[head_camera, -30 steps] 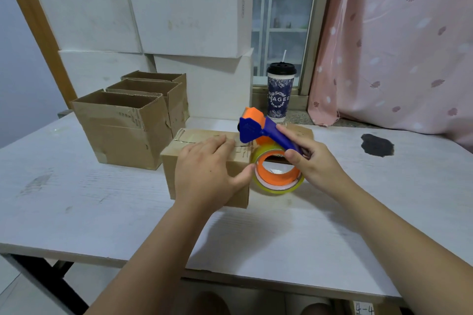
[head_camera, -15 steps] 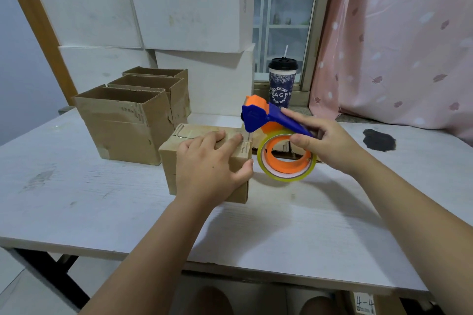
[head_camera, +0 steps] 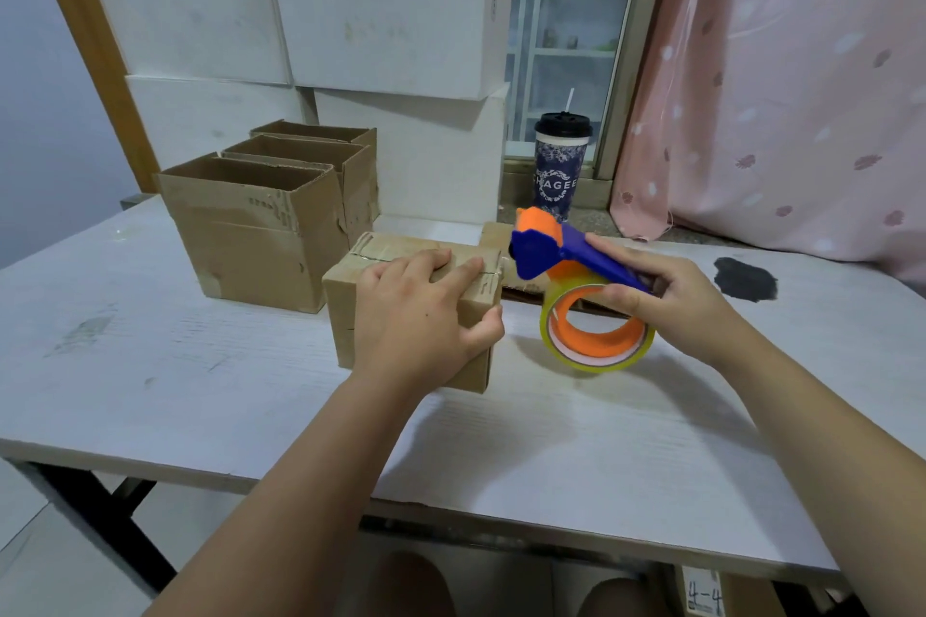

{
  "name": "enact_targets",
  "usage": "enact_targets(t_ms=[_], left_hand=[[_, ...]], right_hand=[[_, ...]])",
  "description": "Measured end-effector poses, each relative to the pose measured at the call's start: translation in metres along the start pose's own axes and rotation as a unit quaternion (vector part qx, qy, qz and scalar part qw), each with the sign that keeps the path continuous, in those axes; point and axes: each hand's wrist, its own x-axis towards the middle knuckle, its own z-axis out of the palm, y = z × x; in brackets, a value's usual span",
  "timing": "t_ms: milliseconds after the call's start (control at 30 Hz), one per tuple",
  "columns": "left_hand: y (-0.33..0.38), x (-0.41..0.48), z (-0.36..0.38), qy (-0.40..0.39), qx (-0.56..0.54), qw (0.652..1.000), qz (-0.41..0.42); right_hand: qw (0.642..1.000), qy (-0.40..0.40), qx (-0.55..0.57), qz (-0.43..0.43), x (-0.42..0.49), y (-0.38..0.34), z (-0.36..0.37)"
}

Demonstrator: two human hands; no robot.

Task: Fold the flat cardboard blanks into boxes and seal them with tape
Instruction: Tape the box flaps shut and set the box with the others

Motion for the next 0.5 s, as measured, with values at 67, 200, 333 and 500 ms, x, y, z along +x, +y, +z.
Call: enact_targets(t_ms=[67,200,333,500], left_hand=[[0.0,-0.001,0.0,0.002,-0.003,1.0,-0.001],[0.0,-0.001,0.0,0.002,-0.006,1.0,-0.001],[-0.002,0.0,0.0,-0.004,0.002,1.0,0.002],[-0.003,0.0,0.0,-0.008,0.005,1.0,0.007]], right_hand=[[1.0,0.026,0.012,-0.001,-0.003,-0.004,-0.005],[1.0,0.019,0.002,0.007,-0.004,-0.014,-0.009],[1.0,0.004,-0.025,0.009,-0.007,-0.018,-0.016],[0.996,-0.052,-0.074,0.019,-0.013,-0.018,-0.028]])
